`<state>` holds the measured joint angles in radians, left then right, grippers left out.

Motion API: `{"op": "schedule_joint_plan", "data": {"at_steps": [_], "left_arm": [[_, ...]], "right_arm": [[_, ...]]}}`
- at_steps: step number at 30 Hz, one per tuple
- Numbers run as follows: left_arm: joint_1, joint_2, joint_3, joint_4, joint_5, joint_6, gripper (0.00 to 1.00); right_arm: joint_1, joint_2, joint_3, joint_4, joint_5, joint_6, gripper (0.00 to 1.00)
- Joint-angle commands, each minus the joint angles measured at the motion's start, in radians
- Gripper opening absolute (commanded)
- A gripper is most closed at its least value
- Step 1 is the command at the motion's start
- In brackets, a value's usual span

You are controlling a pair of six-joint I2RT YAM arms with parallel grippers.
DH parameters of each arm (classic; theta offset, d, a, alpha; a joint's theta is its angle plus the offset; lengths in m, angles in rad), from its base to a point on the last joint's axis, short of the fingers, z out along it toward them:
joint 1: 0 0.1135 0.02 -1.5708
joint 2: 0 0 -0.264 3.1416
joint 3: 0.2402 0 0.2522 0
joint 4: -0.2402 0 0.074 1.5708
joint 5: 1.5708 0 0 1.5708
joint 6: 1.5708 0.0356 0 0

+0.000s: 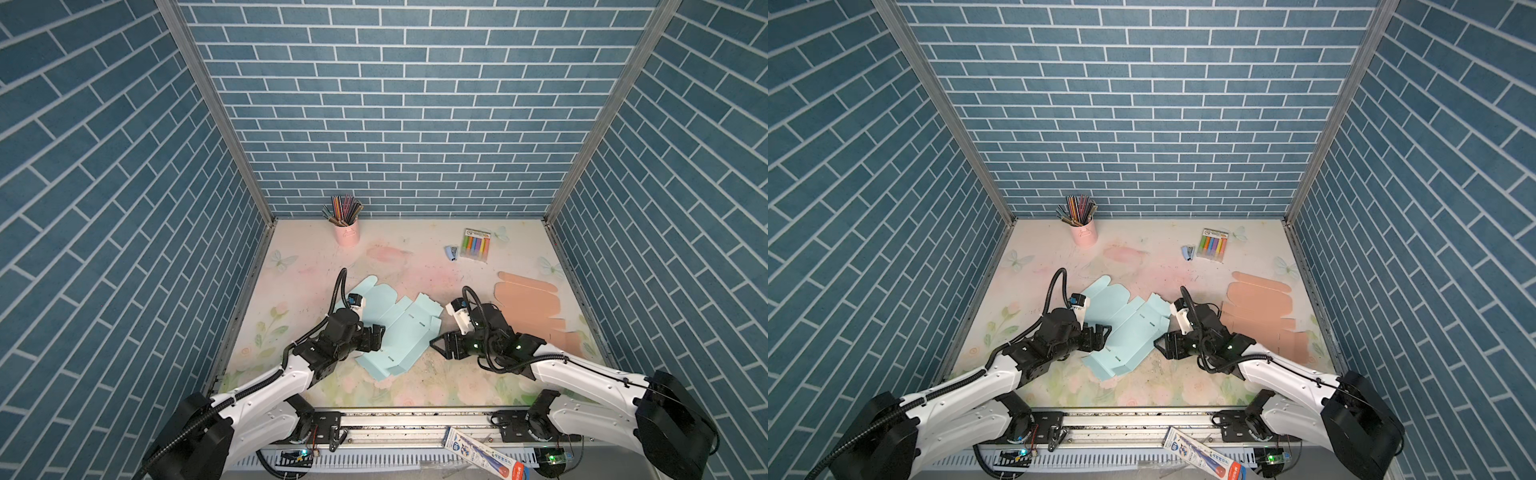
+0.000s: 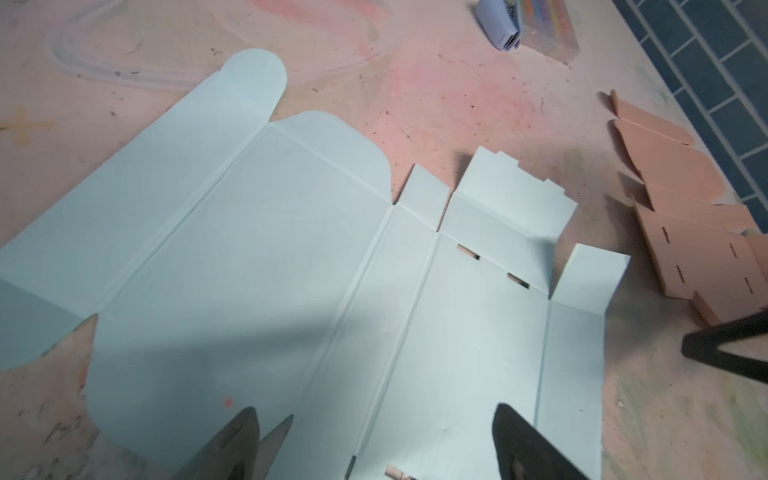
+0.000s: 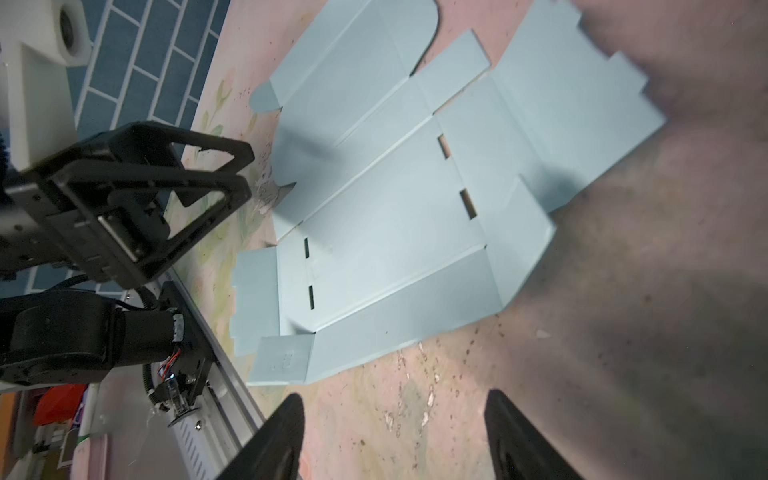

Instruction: Fold the paper box

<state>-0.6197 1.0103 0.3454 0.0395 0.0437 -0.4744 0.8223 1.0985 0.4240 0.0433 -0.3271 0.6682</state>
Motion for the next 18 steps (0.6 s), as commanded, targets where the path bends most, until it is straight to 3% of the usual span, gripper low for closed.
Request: {"op": "schedule_joint_plan", "data": {"at_steps": [1,5,18], "left_arm": [[0.033,-0.014,-0.012,-0.048,0.001,-0.019,0.88],[0.035,-0.052,-0.050,-0.044,0.017,-0.047,0.87],[-0.028,-0.191,-0.150,-0.085,0.026,-0.155,0.59]], "right_arm": [[0.014,0.015,-0.038,0.127,-0.035,0.134,0.72],[0.018,0.065,-0.052,0.216,-0.047,0.148,0.70],[0.024,0.237,-0.007,0.287,-0.044,0.111,0.65]]}}
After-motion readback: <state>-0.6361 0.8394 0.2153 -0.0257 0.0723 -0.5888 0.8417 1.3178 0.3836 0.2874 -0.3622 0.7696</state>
